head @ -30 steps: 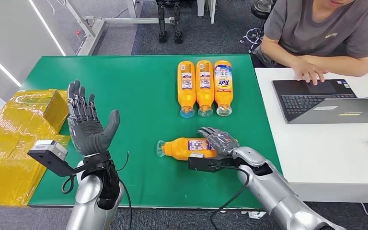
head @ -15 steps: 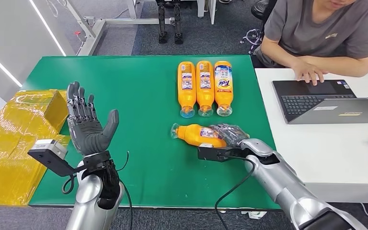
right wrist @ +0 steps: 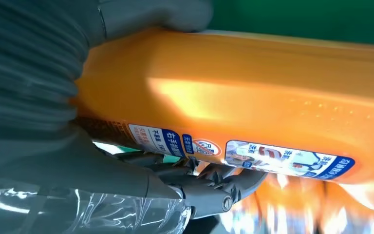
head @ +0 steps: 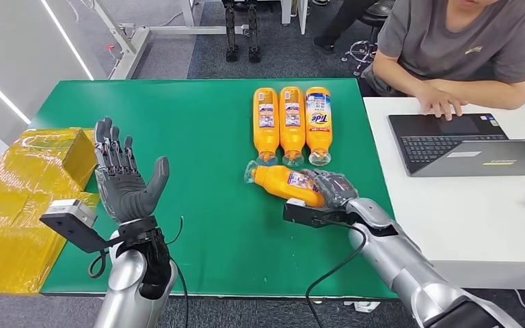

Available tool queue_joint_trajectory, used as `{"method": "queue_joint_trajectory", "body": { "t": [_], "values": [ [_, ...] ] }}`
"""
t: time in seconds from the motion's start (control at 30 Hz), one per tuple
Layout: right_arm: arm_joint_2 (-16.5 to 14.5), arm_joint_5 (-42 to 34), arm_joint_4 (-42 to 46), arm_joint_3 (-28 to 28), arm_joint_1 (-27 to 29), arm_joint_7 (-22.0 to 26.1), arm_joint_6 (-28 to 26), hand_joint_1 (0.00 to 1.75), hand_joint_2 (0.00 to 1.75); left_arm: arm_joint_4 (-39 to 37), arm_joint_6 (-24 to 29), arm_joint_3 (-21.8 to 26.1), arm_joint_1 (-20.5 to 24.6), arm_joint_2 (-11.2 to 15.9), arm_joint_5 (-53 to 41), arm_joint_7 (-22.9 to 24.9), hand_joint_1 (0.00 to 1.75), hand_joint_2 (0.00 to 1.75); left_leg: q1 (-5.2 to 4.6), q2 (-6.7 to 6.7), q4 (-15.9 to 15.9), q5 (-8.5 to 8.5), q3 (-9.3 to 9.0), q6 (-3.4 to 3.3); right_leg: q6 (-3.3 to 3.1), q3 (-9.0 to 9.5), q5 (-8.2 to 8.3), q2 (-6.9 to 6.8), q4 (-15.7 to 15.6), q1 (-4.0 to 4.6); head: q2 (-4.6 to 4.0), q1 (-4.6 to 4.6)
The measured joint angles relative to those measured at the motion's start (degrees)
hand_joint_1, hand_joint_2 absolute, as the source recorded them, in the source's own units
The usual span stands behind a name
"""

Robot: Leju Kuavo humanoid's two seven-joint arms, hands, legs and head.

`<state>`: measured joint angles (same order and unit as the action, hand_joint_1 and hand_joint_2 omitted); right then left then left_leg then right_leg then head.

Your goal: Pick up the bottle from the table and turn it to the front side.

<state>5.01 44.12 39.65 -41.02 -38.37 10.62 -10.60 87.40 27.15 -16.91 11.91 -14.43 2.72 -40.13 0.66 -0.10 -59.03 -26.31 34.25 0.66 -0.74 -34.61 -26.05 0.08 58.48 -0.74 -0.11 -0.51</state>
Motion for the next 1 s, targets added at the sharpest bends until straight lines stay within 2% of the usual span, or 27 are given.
{"method": "queue_joint_trajectory", "body": {
  "t": [0.13, 0.33, 0.57, 0.73, 1.0],
  "values": [
    [-1.7, -2.4, 3.4, 2.2, 2.9, 2.7, -9.2, 1.75, 1.75, 0.5, 0.2, 0.0, -0.7, 0.0, -0.3, 0.0, 0.00, 1.75, 0.01, -0.02, 0.0, -0.01, 0.02, 0.01, -0.01, -0.04, -0.03, -0.02, 0.0, 0.01, 0.00, -0.01],
    [-3.3, -4.5, 8.5, 4.7, 6.6, 6.4, -14.0, 1.75, 1.75, 0.7, 0.2, 0.0, -0.8, 0.0, -0.5, 0.0, 0.00, 1.75, 0.01, -0.06, 0.1, -0.02, 0.05, 0.01, -0.03, -0.06, -0.05, -0.05, 0.0, 0.01, 0.00, -0.01],
    [-6.0, -9.8, 18.6, 8.4, 14.2, 18.3, -27.8, 1.75, 1.75, 0.8, -0.6, -0.2, -0.7, -0.4, 0.0, 0.0, 0.00, 1.75, 0.00, -0.07, 0.0, -0.02, 0.07, 0.01, -0.02, -0.08, -0.05, -0.05, 0.0, 0.01, 0.00, -0.01],
    [-8.8, -9.4, 24.4, 11.3, 17.7, 22.3, -29.3, 1.75, 1.75, 0.5, -4.3, -1.5, -0.4, -1.4, 1.6, 0.0, 0.00, 1.75, 0.00, -0.05, 0.0, -0.03, 0.08, 0.01, -0.02, -0.11, -0.06, -0.04, 0.0, 0.01, 0.00, -0.01],
    [-10.6, -8.7, 27.2, 13.4, 18.9, 23.9, -29.4, 1.75, 1.75, -2.5, -13.9, -4.3, 0.4, -1.9, 5.1, 0.0, 0.00, 1.75, 0.00, -0.04, 0.0, -0.02, 0.07, 0.01, -0.02, -0.10, -0.04, -0.03, 0.0, 0.01, 0.00, -0.01]
  ]
}}
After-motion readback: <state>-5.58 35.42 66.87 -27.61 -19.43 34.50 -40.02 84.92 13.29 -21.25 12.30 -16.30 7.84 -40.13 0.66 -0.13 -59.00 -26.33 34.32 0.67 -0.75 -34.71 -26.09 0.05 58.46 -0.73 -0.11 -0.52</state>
